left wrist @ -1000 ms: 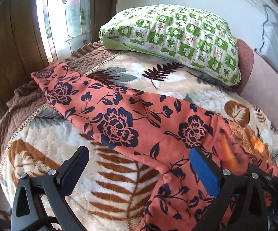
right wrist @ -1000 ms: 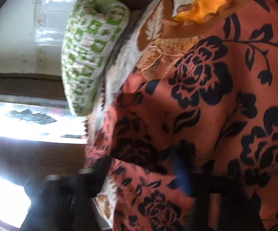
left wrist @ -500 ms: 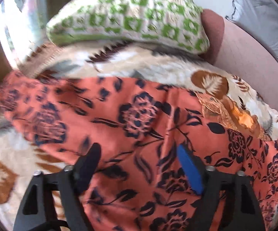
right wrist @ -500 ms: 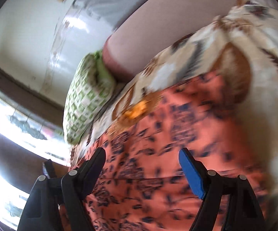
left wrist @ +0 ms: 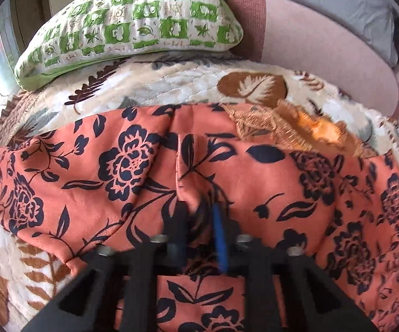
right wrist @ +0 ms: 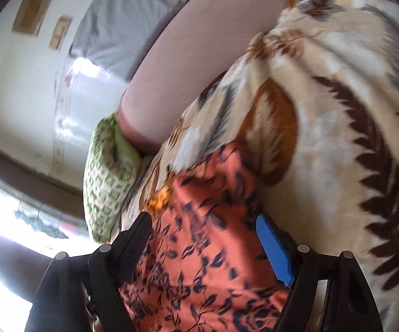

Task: Fold small clothes

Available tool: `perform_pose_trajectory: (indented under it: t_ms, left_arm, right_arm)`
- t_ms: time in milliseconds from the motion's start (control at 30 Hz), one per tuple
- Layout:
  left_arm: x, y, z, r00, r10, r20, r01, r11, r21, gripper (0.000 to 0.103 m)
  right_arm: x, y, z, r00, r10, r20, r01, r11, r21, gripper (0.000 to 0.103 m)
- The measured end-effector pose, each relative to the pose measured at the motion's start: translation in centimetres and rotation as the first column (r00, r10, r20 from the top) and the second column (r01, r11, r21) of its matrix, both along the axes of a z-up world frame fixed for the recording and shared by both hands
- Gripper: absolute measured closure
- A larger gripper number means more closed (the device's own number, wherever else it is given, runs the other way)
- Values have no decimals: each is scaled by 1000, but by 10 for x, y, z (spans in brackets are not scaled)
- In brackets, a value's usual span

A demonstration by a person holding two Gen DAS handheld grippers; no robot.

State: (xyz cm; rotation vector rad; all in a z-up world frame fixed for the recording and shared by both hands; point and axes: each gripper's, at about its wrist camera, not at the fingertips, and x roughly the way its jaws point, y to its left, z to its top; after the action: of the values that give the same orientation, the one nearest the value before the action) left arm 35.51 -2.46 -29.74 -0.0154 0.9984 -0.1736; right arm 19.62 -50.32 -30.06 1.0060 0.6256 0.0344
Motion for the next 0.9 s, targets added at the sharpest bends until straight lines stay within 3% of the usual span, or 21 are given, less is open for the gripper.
perform_pose_trajectory:
  t_ms: [100, 200, 233, 367, 500, 567, 633, 700, 767, 800, 900]
  left_arm:
    - [-5, 9, 8, 1000, -1, 6, 2, 997, -81, 96]
    - [-10, 5, 22, 998, -24, 60, 28, 996, -79, 96]
    - [-15, 6, 29, 992, -38, 117, 50, 993, -103, 96]
    - [-22, 22, 52, 982, 5, 191, 15, 995, -102, 97]
    - [-16, 41, 48, 984, 64, 168, -54, 996, -65, 97]
    - [-13, 45, 43, 989, 49, 140, -38, 996, -79, 97]
    - [-10, 37, 36, 990, 39, 133, -37, 999, -16, 96]
    - [-7, 32, 29, 994, 35, 105, -37, 999, 17, 96]
    - [-8, 36, 26, 995, 56, 79, -57, 998, 9, 95]
    - [-6, 41, 26, 995, 75, 68, -75, 997, -3, 94]
    - [-9, 65, 31, 987, 147, 57, -144, 988, -61, 89]
  right_arm:
    - [1, -3, -4, 1000, -16, -6, 16, 1000, 15, 23]
    - [3, 2, -1, 1000, 3, 21, -3, 1000, 15, 23]
    - [4, 6, 0, 1000, 10, 26, -10, 1000, 9, 23]
    - [2, 15, 3, 999, 27, 46, -27, 1000, -3, 23]
    - [1, 19, 5, 996, 39, 82, -40, 999, 9, 23]
    - [4, 21, 3, 992, 56, 110, -60, 997, 37, 23]
    - [11, 28, -5, 989, 97, 114, -106, 991, 80, 23]
    - [23, 38, -19, 986, 152, 72, -160, 980, 121, 23]
    - [34, 45, -37, 982, 177, -64, -170, 980, 100, 25]
    - [37, 48, -41, 980, 172, -105, -167, 984, 57, 33]
    - [36, 56, -27, 979, 183, -89, -185, 983, -14, 34]
